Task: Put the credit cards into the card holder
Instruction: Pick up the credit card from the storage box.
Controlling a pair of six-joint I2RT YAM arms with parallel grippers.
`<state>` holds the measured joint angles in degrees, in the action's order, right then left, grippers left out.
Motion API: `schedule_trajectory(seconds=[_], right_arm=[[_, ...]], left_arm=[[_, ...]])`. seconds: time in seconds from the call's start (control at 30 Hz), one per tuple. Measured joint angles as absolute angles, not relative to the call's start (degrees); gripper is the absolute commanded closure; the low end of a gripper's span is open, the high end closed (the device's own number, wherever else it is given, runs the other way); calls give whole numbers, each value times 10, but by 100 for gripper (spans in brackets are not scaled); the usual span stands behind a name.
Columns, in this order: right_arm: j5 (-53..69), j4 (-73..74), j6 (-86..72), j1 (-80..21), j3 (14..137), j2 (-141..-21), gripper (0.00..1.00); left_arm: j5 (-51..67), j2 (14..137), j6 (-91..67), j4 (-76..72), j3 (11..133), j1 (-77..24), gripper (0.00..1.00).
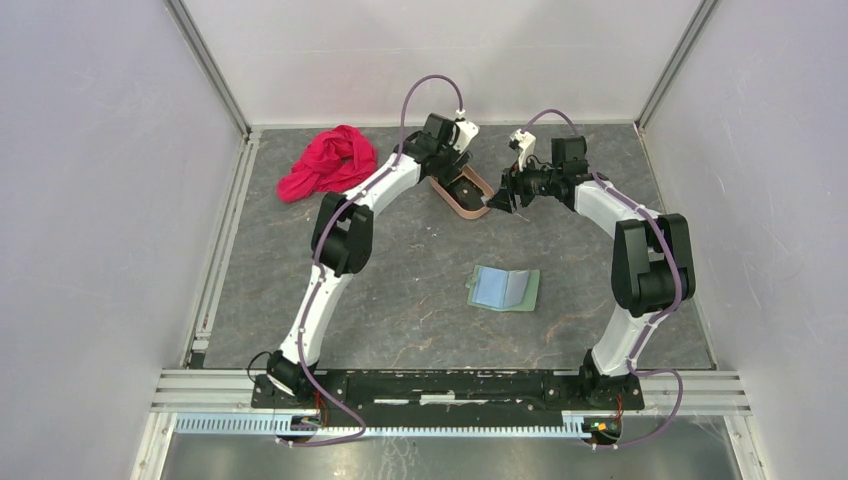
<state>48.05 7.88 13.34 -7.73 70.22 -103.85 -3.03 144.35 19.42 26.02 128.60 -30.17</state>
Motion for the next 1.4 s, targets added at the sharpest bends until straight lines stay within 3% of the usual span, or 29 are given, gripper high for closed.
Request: schedule_trajectory(seconds=[0.23, 0.6, 0.83, 1.1, 1.4], right_arm=[[484, 79, 133, -77, 702, -1039, 33], [490, 79, 133, -77, 702, -1039, 33], [490, 79, 133, -77, 702, -1039, 33], [491, 79, 133, -77, 702, -1039, 33], [491, 79, 133, -77, 702, -1039, 33]], left_arm=[[-50, 1435, 199, 261, 1284, -307, 25], [-55, 1416, 200, 256, 1281, -307, 40], [-51, 1416, 199, 256, 1277, -307, 56], [-42, 1416, 199, 256, 1271, -307, 83], [-39, 1415, 198, 252, 1271, -309, 98]])
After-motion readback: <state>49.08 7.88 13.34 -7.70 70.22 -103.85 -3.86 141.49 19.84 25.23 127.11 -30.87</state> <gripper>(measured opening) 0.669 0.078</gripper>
